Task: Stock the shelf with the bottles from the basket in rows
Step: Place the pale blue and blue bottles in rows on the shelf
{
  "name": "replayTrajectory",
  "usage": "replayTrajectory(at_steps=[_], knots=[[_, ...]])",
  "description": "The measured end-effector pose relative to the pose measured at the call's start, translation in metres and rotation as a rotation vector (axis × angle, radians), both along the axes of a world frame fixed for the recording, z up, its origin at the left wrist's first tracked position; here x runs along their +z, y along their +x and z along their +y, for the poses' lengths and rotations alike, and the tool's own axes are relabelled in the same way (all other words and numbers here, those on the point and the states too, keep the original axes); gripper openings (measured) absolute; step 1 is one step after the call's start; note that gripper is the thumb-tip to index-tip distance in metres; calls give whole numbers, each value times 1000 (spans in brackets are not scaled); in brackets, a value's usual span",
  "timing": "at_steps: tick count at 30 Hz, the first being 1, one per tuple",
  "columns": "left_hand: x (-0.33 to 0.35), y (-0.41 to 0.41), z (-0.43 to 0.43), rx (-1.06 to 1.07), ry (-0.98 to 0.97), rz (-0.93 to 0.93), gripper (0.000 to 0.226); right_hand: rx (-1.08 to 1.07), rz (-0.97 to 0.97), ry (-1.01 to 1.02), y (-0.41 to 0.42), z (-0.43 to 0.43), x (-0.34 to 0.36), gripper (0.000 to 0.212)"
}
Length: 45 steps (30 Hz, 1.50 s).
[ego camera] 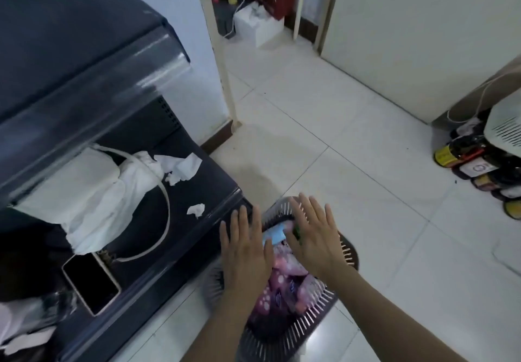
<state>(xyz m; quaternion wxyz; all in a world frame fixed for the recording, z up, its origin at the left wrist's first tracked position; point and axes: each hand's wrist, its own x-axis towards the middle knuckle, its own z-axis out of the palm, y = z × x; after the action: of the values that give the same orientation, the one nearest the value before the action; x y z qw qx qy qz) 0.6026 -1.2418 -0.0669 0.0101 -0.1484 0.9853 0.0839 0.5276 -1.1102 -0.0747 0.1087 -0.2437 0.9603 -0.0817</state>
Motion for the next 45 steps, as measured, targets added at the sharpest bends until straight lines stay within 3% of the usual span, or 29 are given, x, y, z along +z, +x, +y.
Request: replayTrajectory(at_steps=[11,15,20,24,27,30,33,36,42,45], knots=[[-187,48,2,181,178,-271,50,157,-281,138,4,-31,-164,60],[-240,55,-6,224,220,-307,63,224,-286,183,-11,-49,-197,62],[-285,64,-9,249,198,-290,51,292,-229,270,-19,-64,-217,64],[-295,51,-8,295,84,-309,25,268,-136,289,-16,-69,-227,66],[-299,51,-9,290,14,-229,18,267,-121,270,-14,-62,-225,65],[-304,58,-5,307,24,-183,28,215,-235,280,-9,-49,-225,61],[-308,58,-1,336,56,-150,37,173,-128,193,-2,-39,-226,58],[-311,58,-3,295,73,-67,39,136,-153,133,0,-33,-222,57],[-278,77,-1,369,436,-62,45,-67,-235,-3,11,-7,-200,54],[-220,82,1,411,734,-10,57,-329,-506,-282,15,7,-157,53]])
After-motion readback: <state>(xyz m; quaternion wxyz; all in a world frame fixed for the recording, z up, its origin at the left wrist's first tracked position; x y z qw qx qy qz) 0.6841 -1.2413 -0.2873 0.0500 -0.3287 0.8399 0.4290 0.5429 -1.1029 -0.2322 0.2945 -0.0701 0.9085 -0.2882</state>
